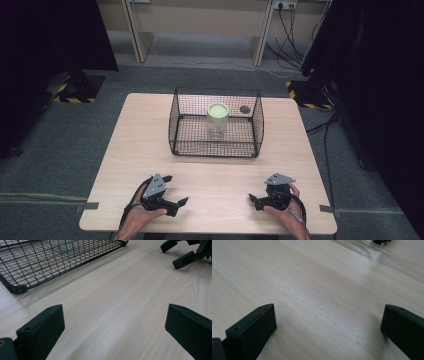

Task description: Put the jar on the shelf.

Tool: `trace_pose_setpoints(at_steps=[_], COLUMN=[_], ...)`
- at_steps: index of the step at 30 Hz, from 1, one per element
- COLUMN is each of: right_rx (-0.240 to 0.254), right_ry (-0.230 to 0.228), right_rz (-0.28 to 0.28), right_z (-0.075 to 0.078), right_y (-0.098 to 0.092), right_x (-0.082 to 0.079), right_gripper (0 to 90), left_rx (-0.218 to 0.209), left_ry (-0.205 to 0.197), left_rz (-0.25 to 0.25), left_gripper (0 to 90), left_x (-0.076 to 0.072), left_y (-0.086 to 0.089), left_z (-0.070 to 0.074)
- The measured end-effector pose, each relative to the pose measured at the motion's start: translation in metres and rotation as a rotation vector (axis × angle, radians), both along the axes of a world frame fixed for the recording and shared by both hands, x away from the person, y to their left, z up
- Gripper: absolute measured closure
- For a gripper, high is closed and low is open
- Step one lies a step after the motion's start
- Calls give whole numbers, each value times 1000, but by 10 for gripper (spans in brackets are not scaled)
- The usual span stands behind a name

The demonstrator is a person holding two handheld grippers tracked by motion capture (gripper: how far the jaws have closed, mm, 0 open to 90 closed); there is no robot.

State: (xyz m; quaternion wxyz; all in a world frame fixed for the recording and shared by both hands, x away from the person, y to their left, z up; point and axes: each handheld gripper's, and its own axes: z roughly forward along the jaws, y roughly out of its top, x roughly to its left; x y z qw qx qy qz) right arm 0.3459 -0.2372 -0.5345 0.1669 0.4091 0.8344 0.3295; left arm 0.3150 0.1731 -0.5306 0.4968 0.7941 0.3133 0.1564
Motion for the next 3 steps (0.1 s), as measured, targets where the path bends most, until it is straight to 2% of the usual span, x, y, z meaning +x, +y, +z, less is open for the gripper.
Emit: trace_pose_setpoints(at_steps=[3], right_rx=[0], right_ry=[0], right_rz=[0], right_z=[0], right_y=[0], right_x=[0], right_gripper=[3], left_rx=[0], left_ry=[1], left_rz=[0], left_gripper=[20], left_x=[0], left_y=[0], left_z=[0])
